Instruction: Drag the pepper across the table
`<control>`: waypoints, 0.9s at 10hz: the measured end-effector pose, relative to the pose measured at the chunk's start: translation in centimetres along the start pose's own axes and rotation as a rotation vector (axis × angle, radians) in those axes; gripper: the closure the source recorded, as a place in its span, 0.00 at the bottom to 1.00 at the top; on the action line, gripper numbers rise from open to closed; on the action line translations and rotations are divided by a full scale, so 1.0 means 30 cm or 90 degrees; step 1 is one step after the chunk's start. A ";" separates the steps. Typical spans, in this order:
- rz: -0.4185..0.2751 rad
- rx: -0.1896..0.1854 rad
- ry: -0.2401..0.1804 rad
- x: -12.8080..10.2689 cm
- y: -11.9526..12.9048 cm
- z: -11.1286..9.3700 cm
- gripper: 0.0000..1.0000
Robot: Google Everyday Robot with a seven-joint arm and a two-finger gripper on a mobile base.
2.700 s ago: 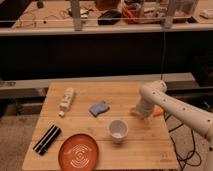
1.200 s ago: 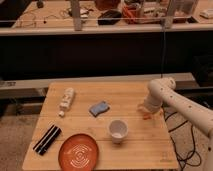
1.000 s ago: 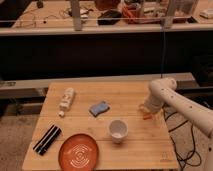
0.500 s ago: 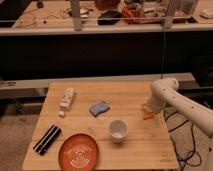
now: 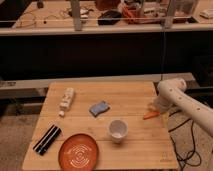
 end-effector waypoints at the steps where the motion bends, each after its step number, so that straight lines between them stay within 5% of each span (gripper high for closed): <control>1: 0.005 -0.001 -0.001 0.007 0.002 0.002 0.22; 6: -0.040 -0.008 0.006 -0.118 -0.021 0.024 0.72; 9: -0.045 -0.010 0.011 -0.090 -0.002 0.029 0.97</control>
